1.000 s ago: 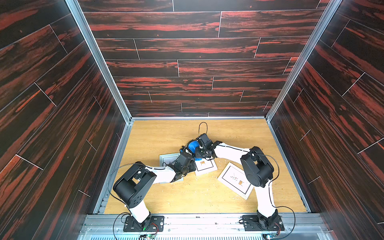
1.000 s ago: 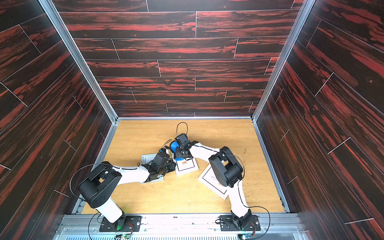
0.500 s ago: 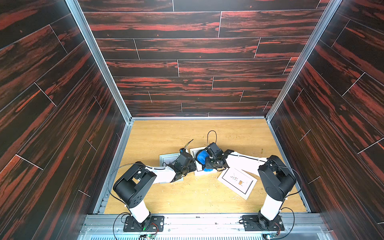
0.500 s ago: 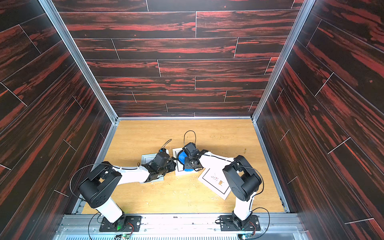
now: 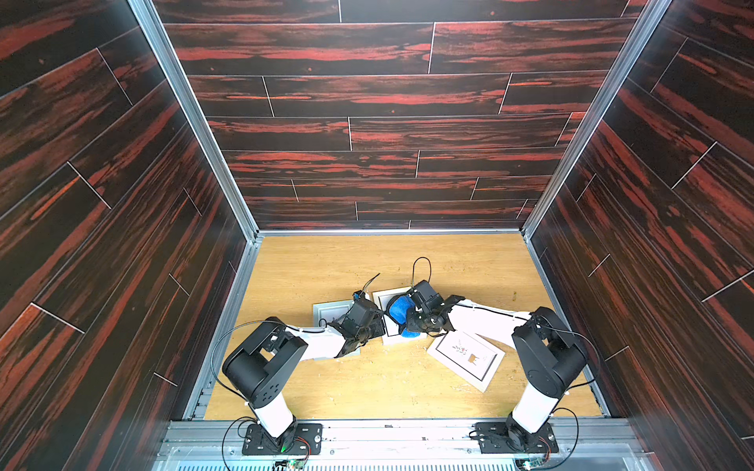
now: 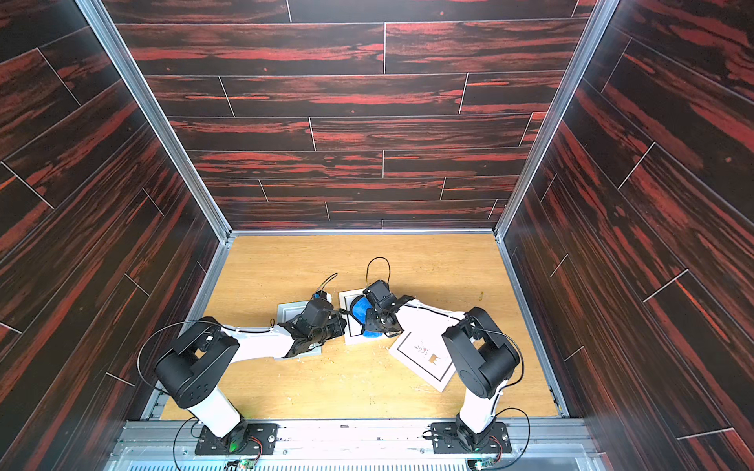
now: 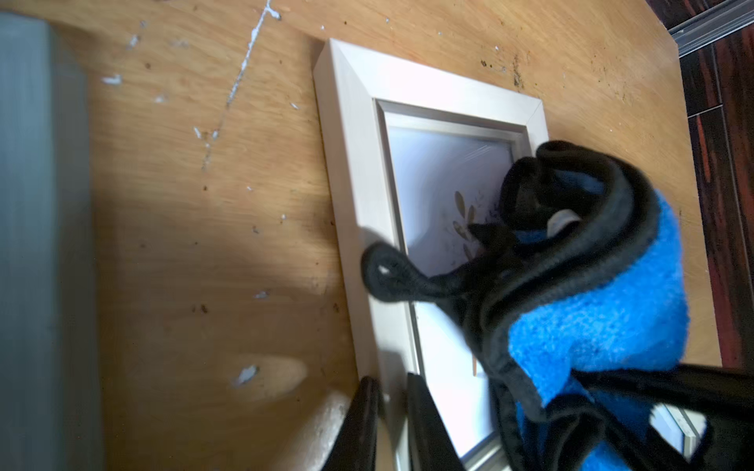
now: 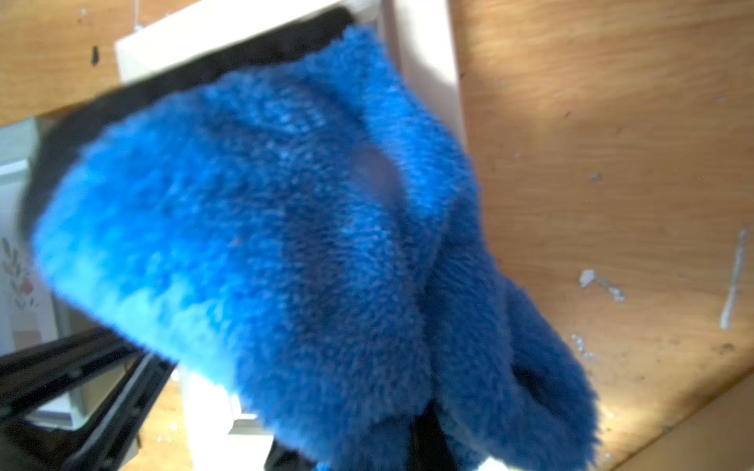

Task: Wipe the picture frame with a cloth
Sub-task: Wipe the dirt from the picture frame.

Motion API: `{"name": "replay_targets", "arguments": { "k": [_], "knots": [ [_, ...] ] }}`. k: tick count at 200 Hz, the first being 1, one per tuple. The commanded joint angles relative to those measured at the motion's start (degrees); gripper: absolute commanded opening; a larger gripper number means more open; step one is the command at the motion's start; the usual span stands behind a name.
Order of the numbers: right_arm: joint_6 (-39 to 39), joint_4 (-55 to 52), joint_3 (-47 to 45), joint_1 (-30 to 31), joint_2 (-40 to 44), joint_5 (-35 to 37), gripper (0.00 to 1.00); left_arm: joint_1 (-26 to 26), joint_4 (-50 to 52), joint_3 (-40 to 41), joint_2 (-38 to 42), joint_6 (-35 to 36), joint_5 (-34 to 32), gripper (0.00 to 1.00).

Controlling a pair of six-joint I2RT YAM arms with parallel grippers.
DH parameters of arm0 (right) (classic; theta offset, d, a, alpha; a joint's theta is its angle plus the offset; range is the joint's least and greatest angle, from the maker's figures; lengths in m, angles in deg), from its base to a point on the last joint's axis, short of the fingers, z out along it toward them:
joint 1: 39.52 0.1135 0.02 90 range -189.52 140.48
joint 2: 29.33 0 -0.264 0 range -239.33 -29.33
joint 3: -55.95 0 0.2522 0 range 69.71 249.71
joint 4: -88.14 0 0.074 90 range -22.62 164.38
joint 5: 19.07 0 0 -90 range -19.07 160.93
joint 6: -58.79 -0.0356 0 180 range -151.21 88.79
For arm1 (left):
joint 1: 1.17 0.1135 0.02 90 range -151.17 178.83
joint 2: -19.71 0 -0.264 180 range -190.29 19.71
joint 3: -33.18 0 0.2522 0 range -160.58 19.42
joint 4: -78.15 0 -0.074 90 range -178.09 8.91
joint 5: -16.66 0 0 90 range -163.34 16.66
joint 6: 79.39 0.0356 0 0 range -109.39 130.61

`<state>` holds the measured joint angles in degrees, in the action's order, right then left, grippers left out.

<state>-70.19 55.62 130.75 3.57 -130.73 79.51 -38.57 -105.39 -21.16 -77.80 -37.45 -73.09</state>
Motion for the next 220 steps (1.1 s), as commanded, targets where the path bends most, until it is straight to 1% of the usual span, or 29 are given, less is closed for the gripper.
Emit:
{"name": "replay_targets", "arguments": {
  "k": [1, 20, 32, 47, 55, 65, 75, 88, 102, 115, 127, 135, 152, 168, 185, 200, 220],
  "knots": [
    [-1.1, -2.95, 3.74, 5.07, -2.76, -0.89, 0.0, 0.49, 8.42, 1.47, -2.07, 0.39, -1.48, 0.18],
    [-1.36, -4.54, 4.38, 4.94, -3.57, 1.18, 0.0, 0.49, 8.52, 1.47, -1.97, 0.41, -1.41, 0.18],
    [-0.96, -4.86, 2.11, 2.47, -2.58, 2.62, 0.0, 0.54, 8.51, 1.39, -1.98, 0.49, -1.35, 0.18],
    [0.14, -3.6, -1.93, -1.46, -0.44, 2.57, 0.0, 0.49, 8.47, 1.46, -1.89, 0.46, -1.13, 0.18],
    [0.63, -2.96, -3.27, -2.57, 0.43, 2.62, 0.0, 0.49, 8.36, 1.55, -1.76, 0.48, -1.13, 0.18],
    [0.83, -2.9, -3.39, -2.6, 0.8, 2.75, 0.0, 0.49, 8.17, 1.76, -1.71, 0.5, -1.13, 0.18],
    [0.47, -1.78, -3.01, -1.69, 0.73, 0.84, 0.0, 0.5, 8.09, 1.84, -1.71, 0.5, -1.13, 0.18],
    [-0.48, -0.8, -1.06, 1.42, -0.26, -0.46, 0.0, 0.49, 8.16, 1.82, -1.63, 0.39, -1.13, 0.18],
    [-1.24, -2.42, 2.82, 5.46, -2.66, 0.23, 0.0, 0.49, 8.29, 1.74, -1.54, 0.46, -1.21, 0.18],
    [-1.75, -4.71, 5.73, 6.7, -4.03, 1.56, 0.0, 0.5, 8.34, 1.72, -1.45, 0.5, -1.22, 0.18],
    [-1.72, -5.18, 4.72, 5.86, -3.37, 3.44, 0.0, 0.51, 8.38, 1.64, -1.45, 0.58, -1.17, 0.18],
    [-1.39, -5.32, 3.01, 4.19, -2.53, 4.35, 0.0, 0.49, 8.4, 1.56, -1.52, 0.59, -1.13, 0.18],
    [-0.13, -4.99, -1.3, -0.26, 0.23, 4.8, 0.0, 0.49, 8.33, 1.47, -1.76, 0.85, -0.96, 0.18],
    [0.47, -4.62, -3.36, -1.8, 2.4, 5.31, 0.0, 0.49, 8.1, 1.47, -1.93, 0.86, -0.86, 0.19],
    [0.58, -3.34, -2.71, -0.4, 2.41, 2.85, 0.0, 0.49, 7.9, 1.4, -2.19, 0.86, -0.63, 0.19],
    [0.23, -3.92, 0.13, 0.83, 0.08, 3.78, 0.0, 0.49, 7.9, 1.31, -2.29, 0.94, -0.52, 0.19],
    [1.45, -4.35, 5.0, -1.03, -3.4, 5.98, 0.0, 0.49, 8.22, 1.29, -2.24, 1.11, -0.44, 0.19]
  ]
}}
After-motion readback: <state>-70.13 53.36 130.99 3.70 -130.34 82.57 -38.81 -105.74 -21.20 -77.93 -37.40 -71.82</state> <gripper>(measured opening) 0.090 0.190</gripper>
